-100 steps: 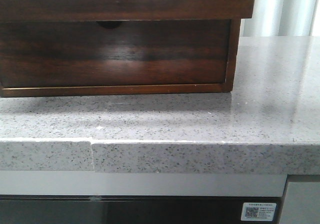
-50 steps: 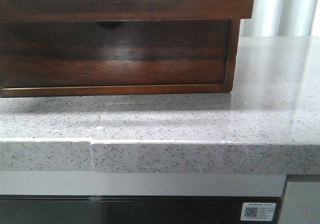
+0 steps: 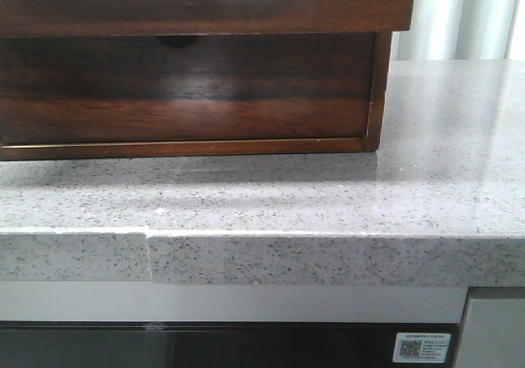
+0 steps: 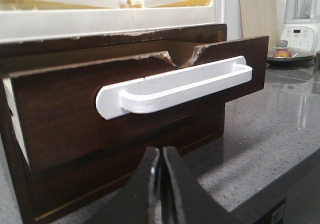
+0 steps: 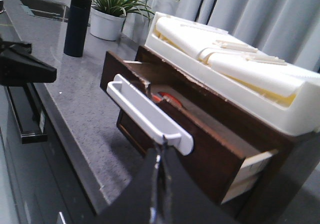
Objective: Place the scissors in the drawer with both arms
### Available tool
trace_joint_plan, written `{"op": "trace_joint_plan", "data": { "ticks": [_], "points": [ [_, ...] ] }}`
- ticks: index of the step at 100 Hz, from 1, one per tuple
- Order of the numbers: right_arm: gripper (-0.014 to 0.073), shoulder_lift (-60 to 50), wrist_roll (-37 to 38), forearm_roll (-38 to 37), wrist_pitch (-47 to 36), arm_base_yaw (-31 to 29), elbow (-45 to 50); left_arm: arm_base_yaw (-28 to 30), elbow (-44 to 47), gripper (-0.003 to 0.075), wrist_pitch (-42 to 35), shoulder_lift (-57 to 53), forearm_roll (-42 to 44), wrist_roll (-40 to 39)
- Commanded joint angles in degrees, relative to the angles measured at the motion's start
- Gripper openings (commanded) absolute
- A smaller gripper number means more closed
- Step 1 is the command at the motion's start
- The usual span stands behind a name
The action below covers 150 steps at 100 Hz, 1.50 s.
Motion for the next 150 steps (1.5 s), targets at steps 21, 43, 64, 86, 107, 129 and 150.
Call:
{"op": "trace_joint_plan", "data": {
  "ticks": [21,43,64,86,107,129,150],
  "points": [
    [-0.0056,-18.1,0.1,8.4,-5.3,-0.1,15.1,-0.5,-1.3,-0.0018,-4.3,0.5,-2.6,-0.4],
    [-0.0056,-15.6,0.1,8.6,-5.1,-0.1,21.2,-0.5,-1.3,-0.0018,-4.3,0.5,-2.6,-0.4],
    [-0.0056,-15.6,0.1,8.6,-5.0,-0.1,25.5,-0.5,-1.3,-0.0018,-4.3,0.5,-2.6,-0.4],
    [-0.0056,-15.6,0.1,8.6,-4.9,-0.1,27.4,-0.5,-1.1,-0.0018,-4.3,0.5,-2.6,-0.4],
    [-0.0056,-15.6,0.1,8.6,-4.8,-0.1,27.8,3.2,2.9,-0.0019,-5.7,0.5,-2.6,-0.4],
    [-0.0056,-15.6,0.1,8.6,-4.8,-0.1,27.8,17.2,10.7,-0.0018,-8.0,-6.0,-1.4,-2.1],
    [-0.0056,-15.6,0.1,8.6,-4.8,-0.1,27.8,32.1,11.4,-0.0018,-1.0,-10.8,0.5,-2.1]
  ]
}}
